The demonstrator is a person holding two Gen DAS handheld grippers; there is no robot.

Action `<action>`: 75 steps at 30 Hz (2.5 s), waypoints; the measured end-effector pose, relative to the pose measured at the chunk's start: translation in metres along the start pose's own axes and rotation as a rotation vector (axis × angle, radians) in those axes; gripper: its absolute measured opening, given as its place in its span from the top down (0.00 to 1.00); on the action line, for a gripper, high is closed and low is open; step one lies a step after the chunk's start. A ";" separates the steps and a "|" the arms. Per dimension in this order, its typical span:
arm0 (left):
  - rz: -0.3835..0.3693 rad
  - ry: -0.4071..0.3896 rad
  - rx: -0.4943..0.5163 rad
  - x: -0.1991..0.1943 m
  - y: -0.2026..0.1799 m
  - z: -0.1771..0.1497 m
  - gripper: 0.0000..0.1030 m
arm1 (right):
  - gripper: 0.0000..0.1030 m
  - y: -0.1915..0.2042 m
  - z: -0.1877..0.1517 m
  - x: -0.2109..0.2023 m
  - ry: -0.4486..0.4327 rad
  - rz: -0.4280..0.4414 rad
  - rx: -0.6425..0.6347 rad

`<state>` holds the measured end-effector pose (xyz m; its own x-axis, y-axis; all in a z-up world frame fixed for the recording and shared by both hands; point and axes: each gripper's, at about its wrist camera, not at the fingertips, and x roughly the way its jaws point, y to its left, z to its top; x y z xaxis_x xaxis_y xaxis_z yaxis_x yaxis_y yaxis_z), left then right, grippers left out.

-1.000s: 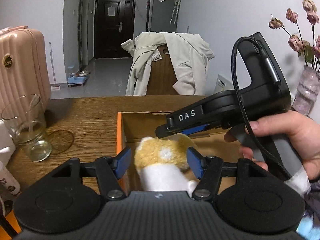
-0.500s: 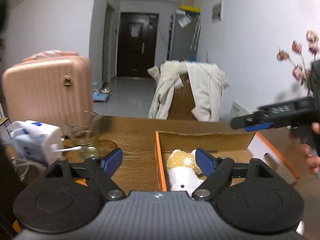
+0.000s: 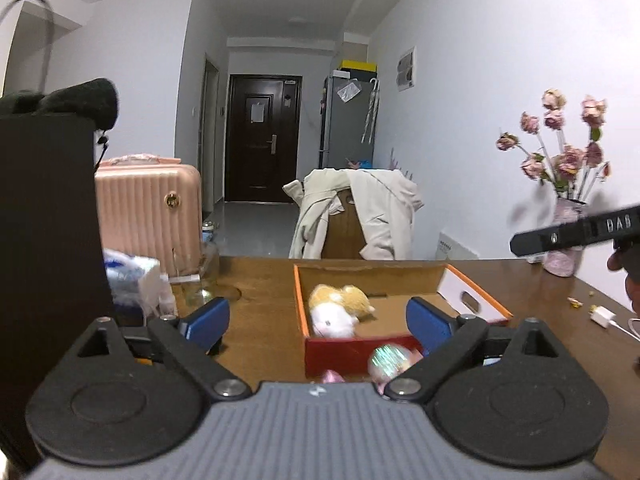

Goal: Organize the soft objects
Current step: 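Open both tools to drop the plush in the box and withdraw, then close the right tool on the pink-red sponge block while the left tool grips it too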

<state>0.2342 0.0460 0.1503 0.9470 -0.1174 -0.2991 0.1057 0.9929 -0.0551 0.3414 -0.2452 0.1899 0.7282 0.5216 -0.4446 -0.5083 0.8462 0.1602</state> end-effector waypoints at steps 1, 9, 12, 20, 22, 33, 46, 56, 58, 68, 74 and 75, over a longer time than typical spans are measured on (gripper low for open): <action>-0.006 0.000 -0.006 -0.009 -0.003 -0.008 0.06 | 0.16 0.007 -0.013 -0.010 -0.010 -0.017 -0.021; -0.016 0.037 -0.022 -0.069 -0.016 -0.068 0.05 | 0.12 0.045 -0.111 -0.060 -0.024 -0.067 0.014; -0.003 0.058 -0.028 -0.082 -0.015 -0.080 0.05 | 0.12 0.054 -0.138 -0.073 -0.024 -0.084 0.063; 0.021 0.066 -0.038 -0.095 -0.014 -0.085 0.05 | 0.12 0.063 -0.171 -0.096 -0.021 -0.085 0.117; 0.017 0.069 -0.038 -0.093 -0.016 -0.087 0.05 | 0.12 0.059 -0.173 -0.093 -0.020 -0.099 0.132; -0.028 0.140 -0.015 -0.049 -0.032 -0.091 0.05 | 0.13 0.031 -0.181 -0.050 0.034 -0.087 0.233; -0.134 0.149 -0.012 0.072 -0.046 -0.053 0.36 | 0.27 -0.035 -0.186 0.050 0.017 0.059 0.687; -0.239 0.241 -0.103 0.119 -0.040 -0.057 0.66 | 0.50 -0.044 -0.181 0.102 0.034 0.199 0.788; -0.228 0.217 -0.088 0.113 -0.042 -0.052 0.70 | 0.50 -0.043 -0.176 0.101 0.001 0.210 0.781; -0.268 0.153 -0.196 0.035 -0.029 -0.050 0.73 | 0.55 -0.002 -0.145 0.043 -0.022 0.201 0.581; -0.285 0.249 -0.248 0.000 -0.034 -0.093 0.73 | 0.55 0.014 -0.173 0.012 0.098 0.161 0.472; -0.290 0.265 -0.253 -0.004 -0.035 -0.098 0.73 | 0.55 0.016 -0.180 0.008 0.113 0.157 0.474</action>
<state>0.1971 0.0098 0.0598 0.7757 -0.4231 -0.4684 0.2459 0.8860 -0.3931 0.2565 -0.2476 0.0306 0.5921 0.6531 -0.4720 -0.3241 0.7293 0.6026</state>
